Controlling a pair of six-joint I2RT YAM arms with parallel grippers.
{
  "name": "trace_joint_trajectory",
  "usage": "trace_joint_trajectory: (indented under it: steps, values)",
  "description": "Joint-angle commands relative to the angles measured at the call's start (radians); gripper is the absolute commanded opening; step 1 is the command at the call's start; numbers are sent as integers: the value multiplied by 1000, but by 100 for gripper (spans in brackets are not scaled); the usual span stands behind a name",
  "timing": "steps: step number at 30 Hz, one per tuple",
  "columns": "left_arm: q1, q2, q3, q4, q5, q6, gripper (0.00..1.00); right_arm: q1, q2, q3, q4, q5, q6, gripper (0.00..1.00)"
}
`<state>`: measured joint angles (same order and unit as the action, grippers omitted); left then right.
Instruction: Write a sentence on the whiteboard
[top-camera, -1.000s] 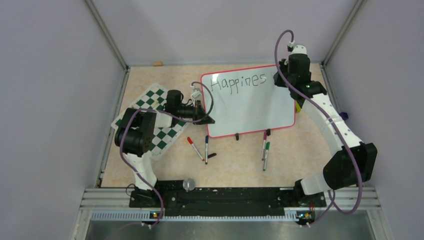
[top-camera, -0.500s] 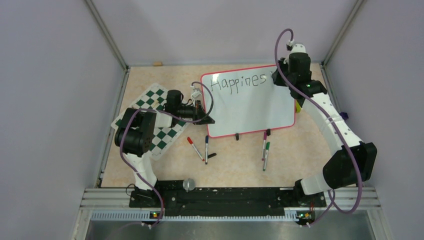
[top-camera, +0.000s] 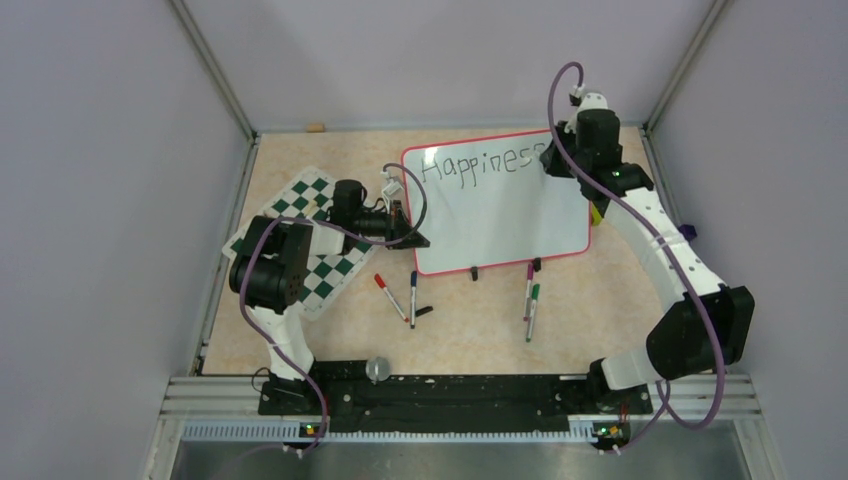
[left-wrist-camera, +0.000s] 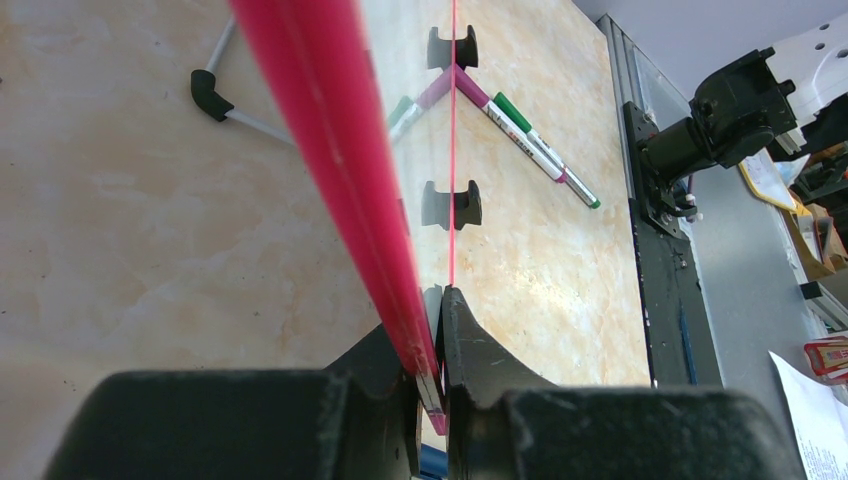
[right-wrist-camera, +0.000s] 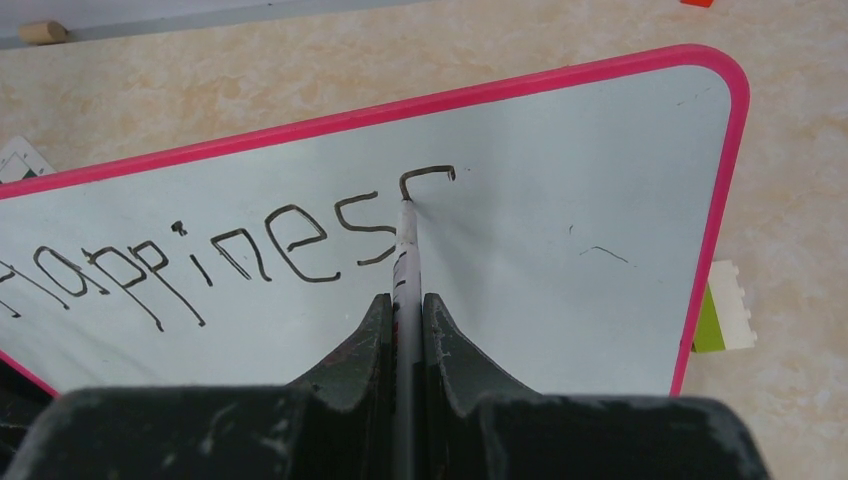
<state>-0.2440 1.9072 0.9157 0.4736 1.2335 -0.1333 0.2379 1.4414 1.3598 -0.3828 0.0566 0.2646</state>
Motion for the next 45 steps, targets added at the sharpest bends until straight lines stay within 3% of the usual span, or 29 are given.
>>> trace_joint_trajectory:
  steps: [1, 9, 18, 34, 45]
  values:
    - [-21, 17, -40, -36, 14, 100, 0, -10, -29, -19, -9, 5, -8, 0]
    - [-21, 19, -38, -35, 12, 100, 0, -9, -23, -8, -11, 112, 8, 0]
    - [-21, 23, -38, -35, 13, 100, 0, -10, -24, -9, -50, 134, -1, 0]
    - [-21, 26, -37, -32, 12, 97, 0, -9, -65, -27, -42, -34, -6, 0]
    - [-21, 36, -38, -7, 21, 76, 0, -10, -265, -133, 33, -141, 56, 0]
